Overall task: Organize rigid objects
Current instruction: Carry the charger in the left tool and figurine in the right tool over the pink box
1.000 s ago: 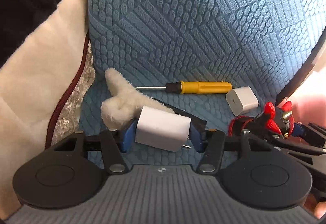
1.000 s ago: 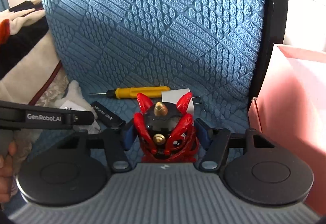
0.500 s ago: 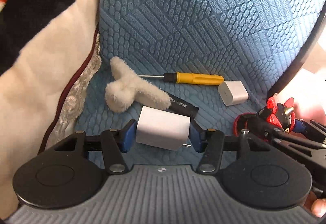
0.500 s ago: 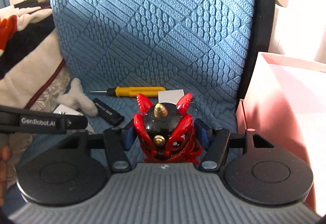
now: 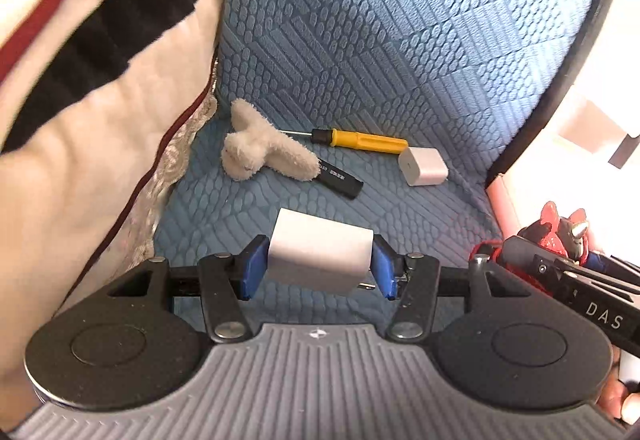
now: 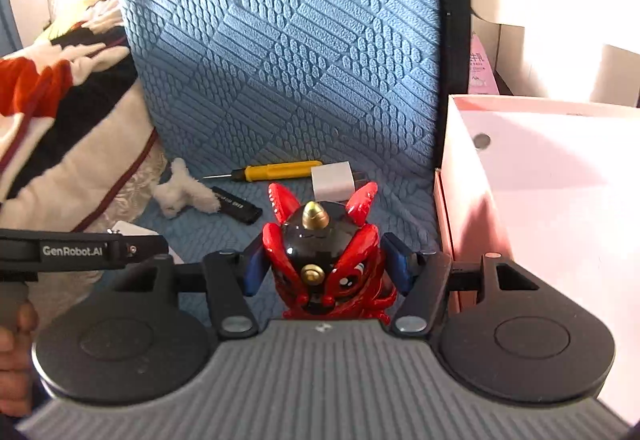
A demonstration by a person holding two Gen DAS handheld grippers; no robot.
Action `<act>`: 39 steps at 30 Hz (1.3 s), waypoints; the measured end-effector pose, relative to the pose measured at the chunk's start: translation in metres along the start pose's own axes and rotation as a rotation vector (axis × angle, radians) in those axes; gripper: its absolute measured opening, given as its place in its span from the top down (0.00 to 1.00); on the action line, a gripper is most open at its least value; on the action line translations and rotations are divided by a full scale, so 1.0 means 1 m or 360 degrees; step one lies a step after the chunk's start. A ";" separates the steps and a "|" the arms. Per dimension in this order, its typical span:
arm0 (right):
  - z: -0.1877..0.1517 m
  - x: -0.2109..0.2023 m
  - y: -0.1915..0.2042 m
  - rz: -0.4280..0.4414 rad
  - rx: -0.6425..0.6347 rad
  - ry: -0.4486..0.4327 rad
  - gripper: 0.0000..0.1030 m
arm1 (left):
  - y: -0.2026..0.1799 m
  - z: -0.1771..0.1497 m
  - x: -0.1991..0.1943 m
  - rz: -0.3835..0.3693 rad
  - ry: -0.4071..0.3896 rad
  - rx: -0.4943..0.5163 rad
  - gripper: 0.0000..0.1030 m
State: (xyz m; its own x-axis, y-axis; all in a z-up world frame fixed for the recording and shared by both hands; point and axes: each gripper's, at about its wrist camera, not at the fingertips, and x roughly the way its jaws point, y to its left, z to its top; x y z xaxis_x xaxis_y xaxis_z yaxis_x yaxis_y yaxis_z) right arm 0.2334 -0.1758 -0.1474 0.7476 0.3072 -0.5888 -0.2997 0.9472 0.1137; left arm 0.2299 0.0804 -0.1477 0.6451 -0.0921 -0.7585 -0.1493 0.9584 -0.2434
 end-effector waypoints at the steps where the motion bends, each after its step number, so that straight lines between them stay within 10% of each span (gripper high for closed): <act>1: -0.002 -0.004 0.001 0.0004 0.0003 0.0000 0.39 | -0.001 -0.004 -0.005 -0.0006 0.0000 -0.0014 0.41; 20: -0.033 -0.076 0.020 0.0039 -0.0056 -0.0022 0.39 | -0.007 -0.050 -0.076 -0.0028 -0.0061 -0.0174 0.41; 39: 0.033 -0.136 -0.016 0.0075 -0.0058 -0.0118 0.39 | -0.077 0.004 -0.137 -0.0112 -0.0241 -0.0112 0.42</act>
State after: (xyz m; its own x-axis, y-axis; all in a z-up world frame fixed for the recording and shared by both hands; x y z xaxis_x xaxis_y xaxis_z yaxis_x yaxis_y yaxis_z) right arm 0.1557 -0.2293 -0.0429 0.7736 0.3586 -0.5225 -0.3561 0.9280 0.1098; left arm 0.1562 0.0200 -0.0227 0.7604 -0.1116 -0.6398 -0.1483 0.9293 -0.3383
